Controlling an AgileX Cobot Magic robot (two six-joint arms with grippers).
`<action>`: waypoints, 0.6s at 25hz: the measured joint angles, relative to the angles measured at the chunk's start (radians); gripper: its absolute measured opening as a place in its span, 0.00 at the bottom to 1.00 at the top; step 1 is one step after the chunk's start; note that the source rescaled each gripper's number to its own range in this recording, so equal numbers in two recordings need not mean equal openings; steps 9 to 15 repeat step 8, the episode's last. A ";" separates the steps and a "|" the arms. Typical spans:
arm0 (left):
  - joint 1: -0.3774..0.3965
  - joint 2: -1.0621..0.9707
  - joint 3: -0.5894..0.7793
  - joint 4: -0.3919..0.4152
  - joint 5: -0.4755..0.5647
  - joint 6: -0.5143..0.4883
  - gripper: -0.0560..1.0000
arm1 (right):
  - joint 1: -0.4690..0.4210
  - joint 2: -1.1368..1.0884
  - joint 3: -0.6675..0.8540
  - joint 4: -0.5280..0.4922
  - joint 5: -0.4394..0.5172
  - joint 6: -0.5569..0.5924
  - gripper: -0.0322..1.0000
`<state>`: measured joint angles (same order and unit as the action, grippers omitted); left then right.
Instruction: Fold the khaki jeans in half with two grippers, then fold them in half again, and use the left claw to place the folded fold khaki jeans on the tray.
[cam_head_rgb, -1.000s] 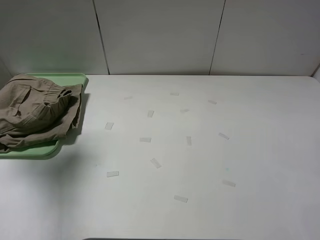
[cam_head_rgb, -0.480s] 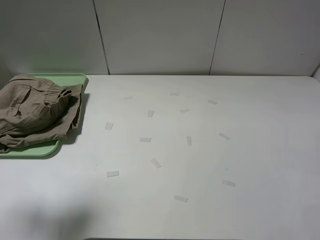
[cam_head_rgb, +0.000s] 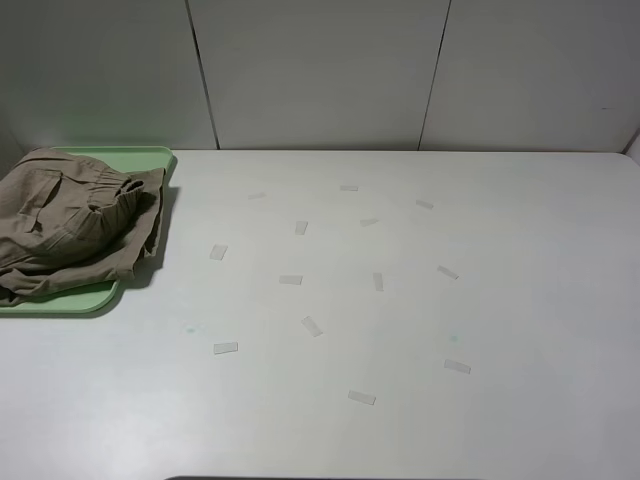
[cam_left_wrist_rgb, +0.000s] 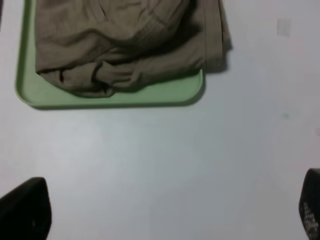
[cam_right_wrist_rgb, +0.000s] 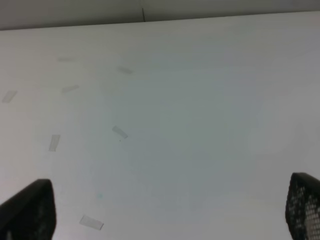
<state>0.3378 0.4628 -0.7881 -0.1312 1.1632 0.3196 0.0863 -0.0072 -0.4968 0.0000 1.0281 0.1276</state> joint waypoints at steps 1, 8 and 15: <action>-0.012 -0.043 0.020 0.000 0.000 -0.001 1.00 | 0.000 0.000 0.000 0.000 0.000 0.000 1.00; -0.142 -0.289 0.203 0.000 -0.090 -0.031 1.00 | 0.000 0.000 0.000 0.000 0.000 0.000 1.00; -0.142 -0.289 0.203 0.000 -0.090 -0.031 1.00 | 0.000 0.000 0.000 0.000 0.000 0.000 1.00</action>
